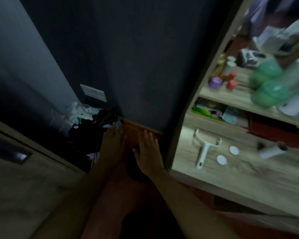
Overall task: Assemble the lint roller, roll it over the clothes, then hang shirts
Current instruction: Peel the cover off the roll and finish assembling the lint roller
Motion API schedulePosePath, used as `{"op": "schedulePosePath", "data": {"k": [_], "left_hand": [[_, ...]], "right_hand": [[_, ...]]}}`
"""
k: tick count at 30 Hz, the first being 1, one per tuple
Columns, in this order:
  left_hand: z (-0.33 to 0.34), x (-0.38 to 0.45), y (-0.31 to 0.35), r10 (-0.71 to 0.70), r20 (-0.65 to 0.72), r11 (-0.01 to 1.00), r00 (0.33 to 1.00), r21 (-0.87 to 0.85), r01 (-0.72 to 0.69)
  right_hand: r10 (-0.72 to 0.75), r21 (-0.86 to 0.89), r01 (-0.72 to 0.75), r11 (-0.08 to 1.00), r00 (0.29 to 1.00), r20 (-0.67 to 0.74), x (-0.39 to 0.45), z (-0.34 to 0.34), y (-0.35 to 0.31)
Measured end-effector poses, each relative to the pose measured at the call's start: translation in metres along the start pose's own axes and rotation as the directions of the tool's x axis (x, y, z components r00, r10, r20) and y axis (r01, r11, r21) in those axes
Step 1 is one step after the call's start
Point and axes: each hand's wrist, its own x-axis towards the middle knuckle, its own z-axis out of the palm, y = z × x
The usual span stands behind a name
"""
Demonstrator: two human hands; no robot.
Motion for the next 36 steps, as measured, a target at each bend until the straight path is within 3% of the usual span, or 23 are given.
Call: {"op": "schedulePosePath", "data": {"k": [4,14,18,22,25,27,31,36], "left_hand": [[-0.026,0.001,0.076,0.016,-0.080,1.000,0.997,0.000,-0.016],[0.049,-0.017,0.254,0.078,-0.195,0.994,0.978,-0.058,-0.091],[0.103,-0.029,0.314,0.124,-0.153,0.987,0.980,-0.079,-0.138],[0.146,-0.040,0.349,0.075,-0.099,0.991,0.992,-0.107,-0.085],[0.167,-0.043,0.361,0.064,0.016,0.994,0.998,-0.088,-0.062],[0.179,-0.043,0.363,0.073,0.111,0.996,0.991,-0.060,-0.066],[0.196,-0.041,0.360,-0.031,0.261,0.999,0.965,-0.007,0.034],[0.217,-0.041,0.351,-0.106,0.350,0.989,0.931,0.138,0.061]], "right_hand": [[-0.064,-0.022,0.061,0.998,0.978,-0.197,-0.016,-0.066,0.038],[-0.013,0.056,0.035,0.998,0.935,-0.355,-0.078,-0.150,0.214],[0.022,0.039,-0.010,0.999,0.946,-0.324,-0.103,-0.170,0.299],[0.043,-0.018,-0.051,0.999,0.954,-0.297,-0.120,-0.187,0.366],[0.131,-0.098,-0.165,0.981,0.949,-0.288,-0.118,-0.200,0.407],[0.211,-0.107,-0.241,0.965,0.949,-0.233,-0.117,-0.202,0.426],[0.242,-0.098,-0.253,0.962,0.964,-0.109,-0.118,-0.196,0.442],[0.208,-0.012,-0.212,0.977,0.966,-0.155,-0.119,-0.197,0.445]]}}
